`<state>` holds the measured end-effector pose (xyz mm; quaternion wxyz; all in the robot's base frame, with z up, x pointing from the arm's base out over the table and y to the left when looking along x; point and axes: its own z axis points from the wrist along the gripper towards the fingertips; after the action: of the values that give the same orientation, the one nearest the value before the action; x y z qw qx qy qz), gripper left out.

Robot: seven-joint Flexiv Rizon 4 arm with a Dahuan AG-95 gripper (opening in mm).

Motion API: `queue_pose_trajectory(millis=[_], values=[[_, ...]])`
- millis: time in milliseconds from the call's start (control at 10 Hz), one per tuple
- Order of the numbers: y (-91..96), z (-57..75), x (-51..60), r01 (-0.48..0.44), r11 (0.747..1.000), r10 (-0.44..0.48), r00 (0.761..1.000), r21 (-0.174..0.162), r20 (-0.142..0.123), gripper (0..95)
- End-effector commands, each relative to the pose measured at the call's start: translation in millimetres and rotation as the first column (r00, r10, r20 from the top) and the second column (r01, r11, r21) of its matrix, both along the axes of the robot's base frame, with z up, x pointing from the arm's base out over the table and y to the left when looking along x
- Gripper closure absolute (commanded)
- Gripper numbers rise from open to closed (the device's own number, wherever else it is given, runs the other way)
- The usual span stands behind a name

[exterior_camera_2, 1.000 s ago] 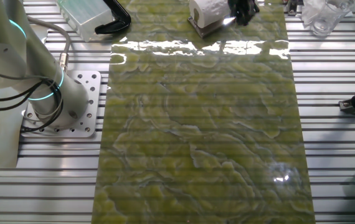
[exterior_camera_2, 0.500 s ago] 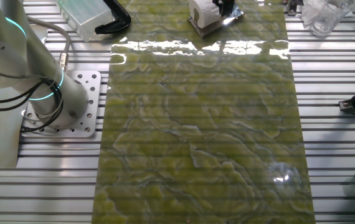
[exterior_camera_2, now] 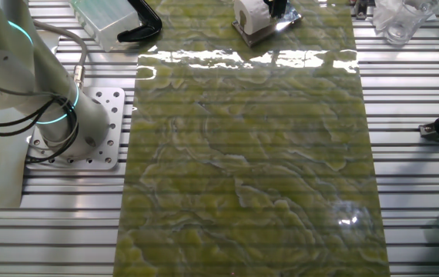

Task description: Take the roll of paper down from the shelf

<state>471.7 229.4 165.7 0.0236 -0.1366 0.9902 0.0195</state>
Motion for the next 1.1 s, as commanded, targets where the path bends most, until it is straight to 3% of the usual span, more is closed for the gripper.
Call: queue_pose_trajectory(millis=[100, 200, 300, 600, 700, 1100], values=[[1.9, -1.5, 3.3, -0.046, 0.997, 0.047, 0.999, -0.057, 0.025, 38.0], [1.9, -1.5, 3.3, -0.037, 0.998, 0.038, 0.999, -0.046, 0.016, 38.0], [1.9, -1.5, 3.3, -0.024, 1.0, 0.024, 1.0, -0.004, -0.001, 38.0], [1.9, -1.5, 3.3, -0.065, 0.998, 0.065, 0.998, 0.005, -0.005, 38.0], [5.3, -1.3, 1.9, -0.069, 0.998, 0.069, 0.998, 0.004, -0.008, 19.0], [62.4, 12.9, -19.9, -0.021, 1.0, 0.021, 1.0, 0.001, -0.024, 19.0]])
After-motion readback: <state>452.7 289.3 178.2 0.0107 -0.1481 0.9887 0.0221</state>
